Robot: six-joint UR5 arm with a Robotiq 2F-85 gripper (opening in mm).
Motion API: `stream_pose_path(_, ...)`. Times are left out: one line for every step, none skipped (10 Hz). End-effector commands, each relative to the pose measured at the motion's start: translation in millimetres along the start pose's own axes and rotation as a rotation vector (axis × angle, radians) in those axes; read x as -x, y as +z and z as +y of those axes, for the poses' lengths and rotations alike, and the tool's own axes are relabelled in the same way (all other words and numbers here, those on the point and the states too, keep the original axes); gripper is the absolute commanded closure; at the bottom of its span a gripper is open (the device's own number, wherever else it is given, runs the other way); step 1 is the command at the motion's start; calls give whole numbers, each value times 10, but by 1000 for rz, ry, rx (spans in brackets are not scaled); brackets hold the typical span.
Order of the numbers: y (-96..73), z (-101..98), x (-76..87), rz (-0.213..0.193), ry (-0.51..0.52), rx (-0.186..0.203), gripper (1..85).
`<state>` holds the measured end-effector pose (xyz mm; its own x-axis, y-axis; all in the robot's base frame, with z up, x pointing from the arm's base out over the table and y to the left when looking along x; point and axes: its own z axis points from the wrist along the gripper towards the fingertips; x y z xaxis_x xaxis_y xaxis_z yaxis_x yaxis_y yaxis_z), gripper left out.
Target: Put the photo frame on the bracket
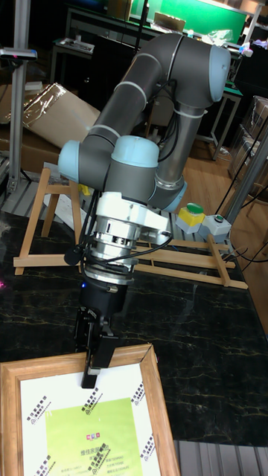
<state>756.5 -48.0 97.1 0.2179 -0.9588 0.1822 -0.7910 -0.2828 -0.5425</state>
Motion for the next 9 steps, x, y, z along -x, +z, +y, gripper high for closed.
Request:
stream_pose_path(10,-17,-22,-5,14,-8,333)
stream_pose_path(13,-24,-15,-8,16,-8,340)
stream_pose_path(13,-45,-9,-11,19,-14,350)
stream_pose_path(11,-67,-3,-17,25,-22,350)
stream_pose_path(7,-99,-15,-17,26,-33,353)
stream_pose_path(6,-104,-22,-17,24,-35,353)
stream_pose_path(8,-135,-41,-11,20,-47,357)
stream_pose_path(11,-158,-44,-12,24,-57,363)
stream_pose_path(11,-183,-45,-13,30,-67,367)
